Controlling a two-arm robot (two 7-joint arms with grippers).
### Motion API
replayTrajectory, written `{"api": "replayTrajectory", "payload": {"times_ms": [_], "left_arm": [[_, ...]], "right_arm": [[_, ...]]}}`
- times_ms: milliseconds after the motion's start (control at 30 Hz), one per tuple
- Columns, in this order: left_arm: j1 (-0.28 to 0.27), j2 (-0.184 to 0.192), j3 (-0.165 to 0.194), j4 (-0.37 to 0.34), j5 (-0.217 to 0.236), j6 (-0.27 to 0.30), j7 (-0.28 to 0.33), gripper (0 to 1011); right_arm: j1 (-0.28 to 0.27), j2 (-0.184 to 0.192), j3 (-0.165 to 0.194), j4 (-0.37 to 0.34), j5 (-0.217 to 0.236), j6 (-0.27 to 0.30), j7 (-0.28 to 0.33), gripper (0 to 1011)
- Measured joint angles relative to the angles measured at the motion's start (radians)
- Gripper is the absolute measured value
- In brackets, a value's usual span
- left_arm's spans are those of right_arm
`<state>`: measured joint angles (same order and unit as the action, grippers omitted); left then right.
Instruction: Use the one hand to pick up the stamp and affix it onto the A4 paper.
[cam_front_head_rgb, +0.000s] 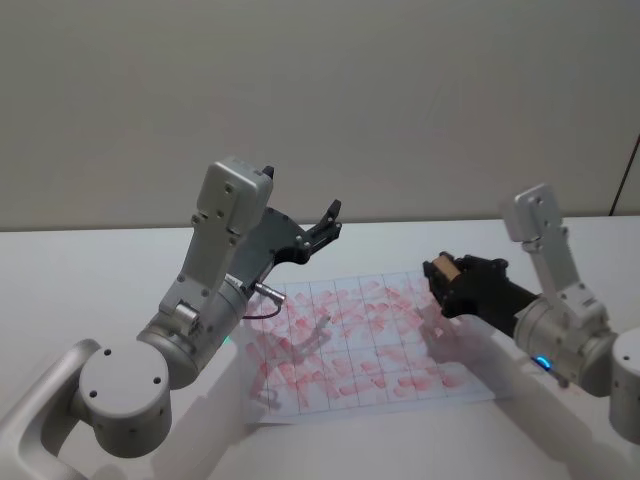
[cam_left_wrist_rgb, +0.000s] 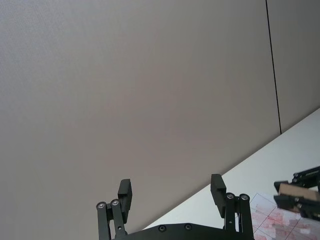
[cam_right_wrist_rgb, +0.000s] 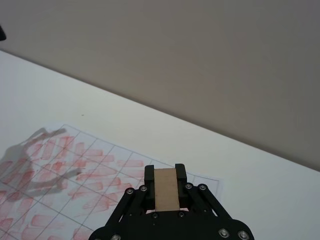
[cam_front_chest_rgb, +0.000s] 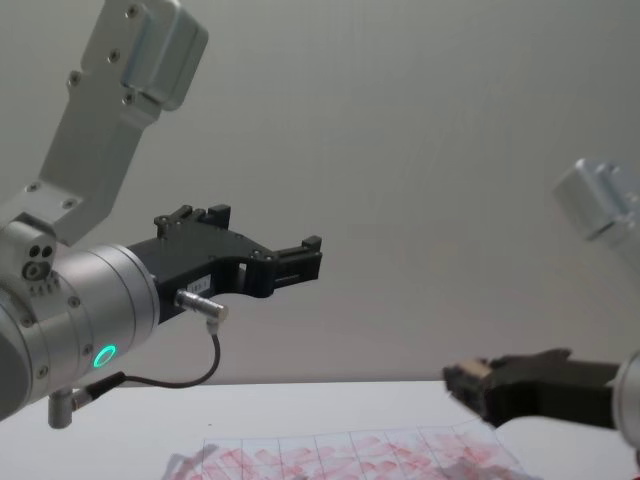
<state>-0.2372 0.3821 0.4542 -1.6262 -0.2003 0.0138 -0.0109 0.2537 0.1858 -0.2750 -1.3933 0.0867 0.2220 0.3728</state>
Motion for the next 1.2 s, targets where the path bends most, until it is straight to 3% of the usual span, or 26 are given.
{"api": "replayTrajectory", "payload": {"times_ms": [267,500,1200], "left_arm": [[0.0,0.0,0.0,0.0,0.0,0.0,0.0,1001],[0.0,0.0,0.0,0.0,0.0,0.0,0.0,1001],[0.0,0.0,0.0,0.0,0.0,0.0,0.0,1001]], "right_arm": [[0.036,-0.029,-0.031,0.104,-0.021,0.007,0.084,220],[0.05,-0.045,-0.054,0.167,-0.039,0.009,0.117,220],[0.044,-0.043,-0.069,0.188,-0.059,-0.027,0.105,221]]}}
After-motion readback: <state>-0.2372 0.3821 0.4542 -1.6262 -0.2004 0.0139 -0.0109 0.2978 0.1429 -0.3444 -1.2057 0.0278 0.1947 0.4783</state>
